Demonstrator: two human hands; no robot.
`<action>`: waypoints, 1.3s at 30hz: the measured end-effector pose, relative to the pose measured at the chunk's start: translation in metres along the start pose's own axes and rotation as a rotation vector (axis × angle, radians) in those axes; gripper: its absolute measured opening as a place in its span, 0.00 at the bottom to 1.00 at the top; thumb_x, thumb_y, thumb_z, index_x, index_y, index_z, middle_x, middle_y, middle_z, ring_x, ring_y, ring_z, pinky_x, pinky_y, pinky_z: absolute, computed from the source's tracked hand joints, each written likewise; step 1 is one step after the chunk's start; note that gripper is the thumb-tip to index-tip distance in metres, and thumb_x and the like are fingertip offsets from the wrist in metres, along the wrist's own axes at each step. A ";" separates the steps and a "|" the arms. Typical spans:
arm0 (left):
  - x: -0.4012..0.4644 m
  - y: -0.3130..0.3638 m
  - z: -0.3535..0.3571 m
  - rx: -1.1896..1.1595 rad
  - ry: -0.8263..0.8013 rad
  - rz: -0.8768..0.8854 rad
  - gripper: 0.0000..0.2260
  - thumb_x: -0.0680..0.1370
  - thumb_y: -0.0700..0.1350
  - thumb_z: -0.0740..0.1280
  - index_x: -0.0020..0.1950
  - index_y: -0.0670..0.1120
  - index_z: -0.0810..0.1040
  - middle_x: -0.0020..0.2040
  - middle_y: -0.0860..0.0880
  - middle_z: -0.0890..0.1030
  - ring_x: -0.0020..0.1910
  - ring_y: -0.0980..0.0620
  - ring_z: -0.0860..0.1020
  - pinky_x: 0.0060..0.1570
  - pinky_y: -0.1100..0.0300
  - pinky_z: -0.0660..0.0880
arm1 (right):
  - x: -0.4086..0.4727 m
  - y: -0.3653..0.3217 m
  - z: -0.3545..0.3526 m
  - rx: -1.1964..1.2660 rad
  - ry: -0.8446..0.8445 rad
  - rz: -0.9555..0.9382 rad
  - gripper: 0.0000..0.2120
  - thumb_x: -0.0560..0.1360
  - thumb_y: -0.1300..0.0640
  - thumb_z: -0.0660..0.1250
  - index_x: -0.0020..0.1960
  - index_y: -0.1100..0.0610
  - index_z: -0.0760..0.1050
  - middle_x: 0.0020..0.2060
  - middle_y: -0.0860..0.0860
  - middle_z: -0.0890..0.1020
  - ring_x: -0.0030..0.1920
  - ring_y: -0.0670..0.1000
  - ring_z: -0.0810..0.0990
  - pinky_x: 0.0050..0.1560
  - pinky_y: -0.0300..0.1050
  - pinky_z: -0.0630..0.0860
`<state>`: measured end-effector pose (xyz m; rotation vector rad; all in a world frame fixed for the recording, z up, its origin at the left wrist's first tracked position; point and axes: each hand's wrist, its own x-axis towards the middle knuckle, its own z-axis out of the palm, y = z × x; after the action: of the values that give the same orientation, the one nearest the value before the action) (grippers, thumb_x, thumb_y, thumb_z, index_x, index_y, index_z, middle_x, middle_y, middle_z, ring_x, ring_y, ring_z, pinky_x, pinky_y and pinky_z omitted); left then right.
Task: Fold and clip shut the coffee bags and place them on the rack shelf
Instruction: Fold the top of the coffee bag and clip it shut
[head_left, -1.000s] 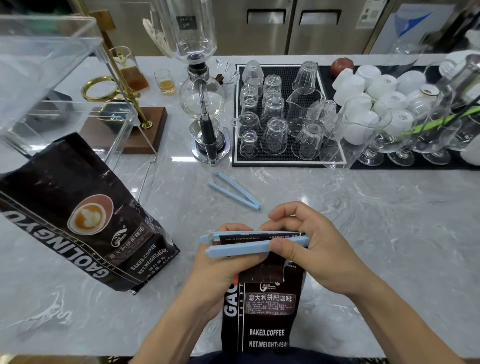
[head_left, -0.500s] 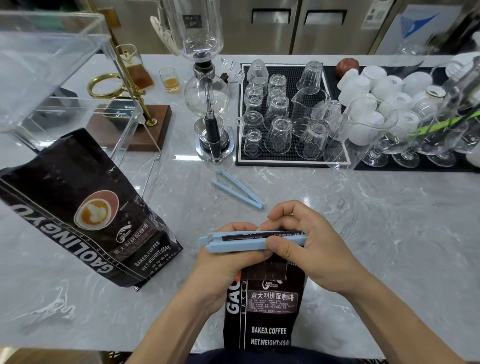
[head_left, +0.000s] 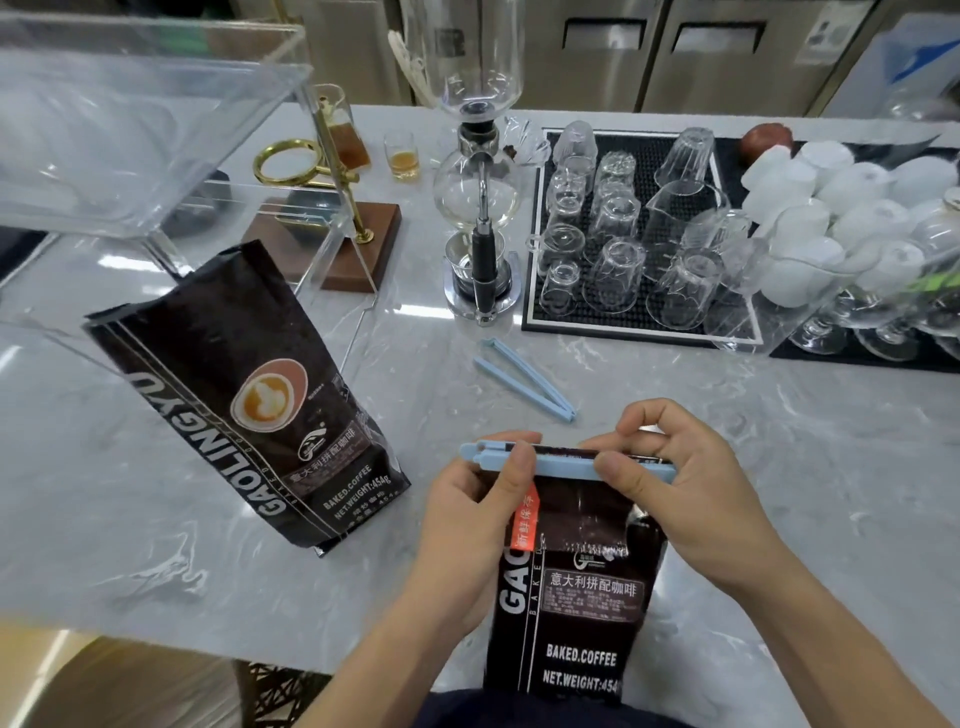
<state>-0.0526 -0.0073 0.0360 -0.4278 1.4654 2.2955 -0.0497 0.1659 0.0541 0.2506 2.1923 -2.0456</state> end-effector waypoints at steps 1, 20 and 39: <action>0.000 0.000 0.000 -0.018 0.017 0.007 0.14 0.67 0.50 0.73 0.49 0.46 0.84 0.47 0.39 0.85 0.46 0.42 0.83 0.47 0.50 0.81 | 0.000 0.000 0.000 -0.011 0.002 0.001 0.14 0.64 0.51 0.72 0.45 0.53 0.72 0.45 0.54 0.88 0.46 0.58 0.86 0.49 0.55 0.81; 0.003 0.001 0.001 -0.058 0.065 0.104 0.07 0.69 0.44 0.72 0.42 0.42 0.84 0.37 0.43 0.84 0.36 0.47 0.83 0.37 0.56 0.81 | 0.000 -0.002 0.002 -0.017 0.006 0.006 0.12 0.65 0.52 0.72 0.43 0.52 0.70 0.43 0.53 0.88 0.38 0.52 0.85 0.40 0.50 0.81; 0.007 -0.006 0.001 0.142 0.141 0.274 0.09 0.74 0.51 0.68 0.45 0.46 0.84 0.40 0.38 0.83 0.41 0.37 0.80 0.48 0.31 0.77 | 0.004 0.009 0.009 -0.113 0.148 -0.108 0.16 0.68 0.68 0.74 0.38 0.53 0.70 0.40 0.52 0.87 0.37 0.46 0.85 0.38 0.38 0.80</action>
<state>-0.0558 -0.0033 0.0287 -0.3742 1.8445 2.3866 -0.0516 0.1572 0.0435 0.2864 2.4513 -2.0073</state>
